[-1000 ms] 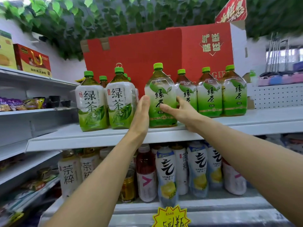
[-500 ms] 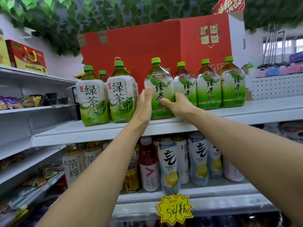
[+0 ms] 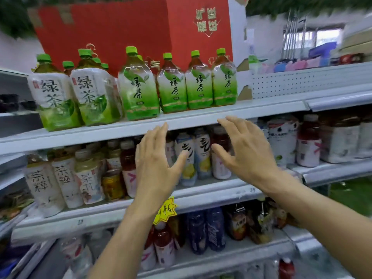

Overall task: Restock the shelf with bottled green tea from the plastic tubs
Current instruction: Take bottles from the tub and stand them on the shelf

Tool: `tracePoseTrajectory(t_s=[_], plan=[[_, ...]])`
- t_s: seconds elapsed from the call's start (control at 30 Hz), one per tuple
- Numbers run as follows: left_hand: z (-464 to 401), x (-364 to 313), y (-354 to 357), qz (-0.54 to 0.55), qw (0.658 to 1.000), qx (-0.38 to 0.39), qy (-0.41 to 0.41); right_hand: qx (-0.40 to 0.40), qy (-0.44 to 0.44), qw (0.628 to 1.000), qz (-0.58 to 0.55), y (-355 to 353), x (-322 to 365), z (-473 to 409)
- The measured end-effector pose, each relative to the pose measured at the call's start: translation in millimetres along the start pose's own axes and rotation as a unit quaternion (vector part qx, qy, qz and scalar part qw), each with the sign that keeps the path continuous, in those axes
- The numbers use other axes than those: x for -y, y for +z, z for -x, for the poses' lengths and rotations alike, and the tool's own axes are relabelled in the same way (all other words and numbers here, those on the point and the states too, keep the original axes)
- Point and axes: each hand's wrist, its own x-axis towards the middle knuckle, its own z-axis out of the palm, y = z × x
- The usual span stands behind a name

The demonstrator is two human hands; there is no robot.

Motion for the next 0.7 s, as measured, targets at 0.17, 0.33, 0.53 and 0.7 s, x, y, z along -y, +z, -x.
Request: tracePoseTrajectory(t_s=[0.17, 0.33, 0.53, 0.7], plan=[[71.8, -70.4, 54.0, 0.008, 0.998, 0.067, 0.006, 0.046, 0.039, 0.998, 0.030, -43.8, -68.5, 91.4], [132.5, -153.8, 111.6, 0.021, 0.989, 0.144, -0.004, 0.103, 0.080, 0.989, 0.064, -91.5, -142.5, 181.2], [203.8, -248.2, 188.6, 0.055, 0.971, 0.234, 0.008, 0.174, 0.165, 0.966, 0.100, -147.1, -237.2, 292.7], [252.8, -313.9, 256.5, 0.104, 0.938, 0.329, 0.011, 0.240, 0.278, 0.924, 0.102, -184.5, -310.7, 377.7]])
